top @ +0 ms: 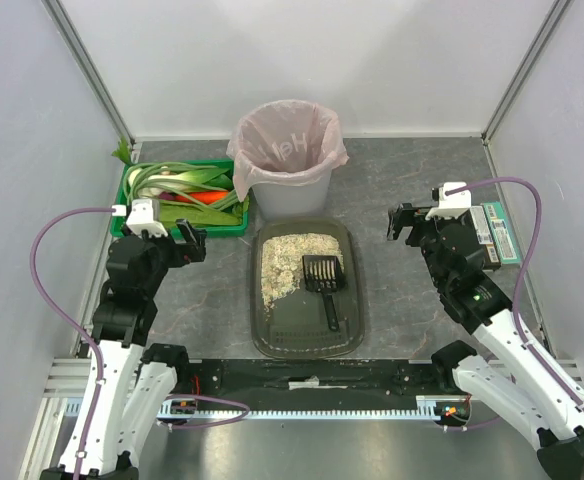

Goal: Clean the litter box

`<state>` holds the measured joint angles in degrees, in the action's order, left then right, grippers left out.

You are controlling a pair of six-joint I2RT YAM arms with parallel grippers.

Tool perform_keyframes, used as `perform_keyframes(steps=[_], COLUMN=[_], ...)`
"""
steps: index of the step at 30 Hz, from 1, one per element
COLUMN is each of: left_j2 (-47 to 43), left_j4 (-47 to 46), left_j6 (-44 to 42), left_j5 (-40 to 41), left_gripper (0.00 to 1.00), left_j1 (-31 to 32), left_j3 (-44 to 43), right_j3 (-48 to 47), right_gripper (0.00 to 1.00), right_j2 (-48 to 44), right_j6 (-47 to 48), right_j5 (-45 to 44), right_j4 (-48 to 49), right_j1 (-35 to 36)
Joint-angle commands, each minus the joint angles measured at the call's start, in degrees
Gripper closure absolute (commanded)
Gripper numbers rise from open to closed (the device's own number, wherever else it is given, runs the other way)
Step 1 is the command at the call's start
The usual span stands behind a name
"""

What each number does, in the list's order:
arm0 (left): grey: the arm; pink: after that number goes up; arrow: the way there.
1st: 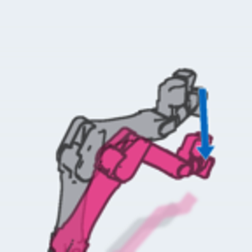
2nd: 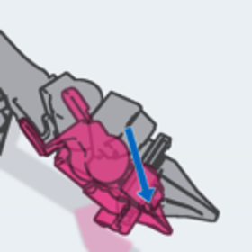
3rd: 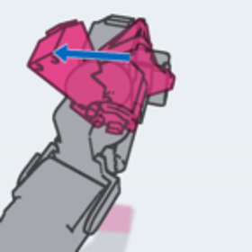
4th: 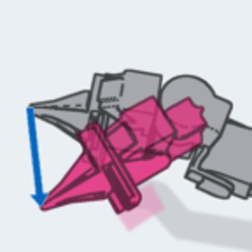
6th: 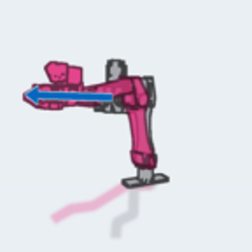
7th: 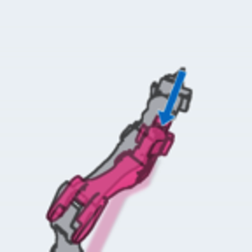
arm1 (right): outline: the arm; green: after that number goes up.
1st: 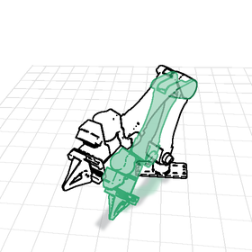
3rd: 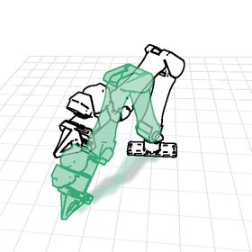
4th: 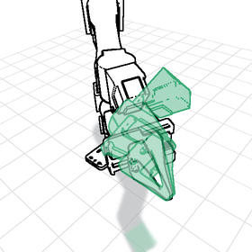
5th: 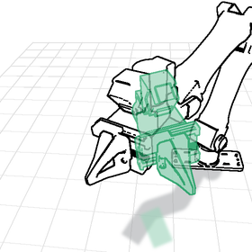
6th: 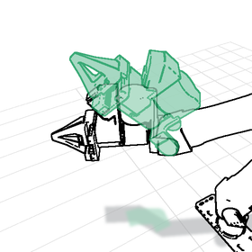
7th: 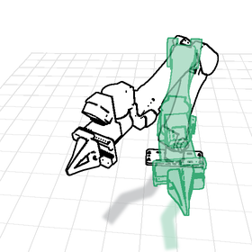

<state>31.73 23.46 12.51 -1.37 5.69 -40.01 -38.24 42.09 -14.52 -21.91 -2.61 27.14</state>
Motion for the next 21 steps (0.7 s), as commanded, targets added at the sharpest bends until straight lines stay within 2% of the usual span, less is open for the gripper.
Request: perform_keyframes(steps=[1,5,7,8,10,13,15,19,20,21], left_j2=[-0.08,0.09,0.27,0.35,0.97,3.94,6.58,10.46,11.25,11.6], left_j4=[-1.75,-2.11,-2.63,-2.89,-4.73,-8.08,-8.08,-12.45,-13.26,-13.7], left_j6=[1.55,2.07,3.83,4.88,4.8,2.78,2.87,6.38,5.86,5.25], left_j5=[2.86,5.58,9.44,12.24,12.62,7.27,2.79,-2.67,-3.37,-3.38], left_gripper=[0.01,0.01,0.01,0.01,0.02,0.1,0.2,0.22,0.23,0.23], left_j1=[-0.24,-0.24,-0.24,-0.24,-0.24,-0.16,-0.16,0.46,1.59,2.21], left_j3=[-1.65,-2.09,-2.79,-3.23,-4.81,-7.36,-10.51,-11.59,-11.32,-11.15], right_j3=[-1.92,-5.43,-8.16,-10.26,-12.9,-17.47,-19.06,-19.42,-19.94,-20.38], right_gripper=[0.03,0.07,0.07,0.07,0.08,0.13,0.16,0.25,0.28,0.29], right_j2=[0.19,1.41,2.29,3.6,5.54,9.84,10.82,14.68,15.39,16.18], right_j6=[-0.94,-1.73,-2.61,-2.44,-2.09,-1.91,-1.91,-2.97,-2.71,-2.18], right_j5=[-0.33,1.69,2.74,5.19,8.1,13.81,20.81,30.85,30.53,28.52], right_j4=[1.31,-3.35,-6.77,-8.18,-13.87,-20.93,-23.3,-26.73,-27.79,-29.89], right_j1=[-0.15,-0.15,-0.15,-0.07,-0.15,-0.15,-0.07,1.16,2.38,6.57])
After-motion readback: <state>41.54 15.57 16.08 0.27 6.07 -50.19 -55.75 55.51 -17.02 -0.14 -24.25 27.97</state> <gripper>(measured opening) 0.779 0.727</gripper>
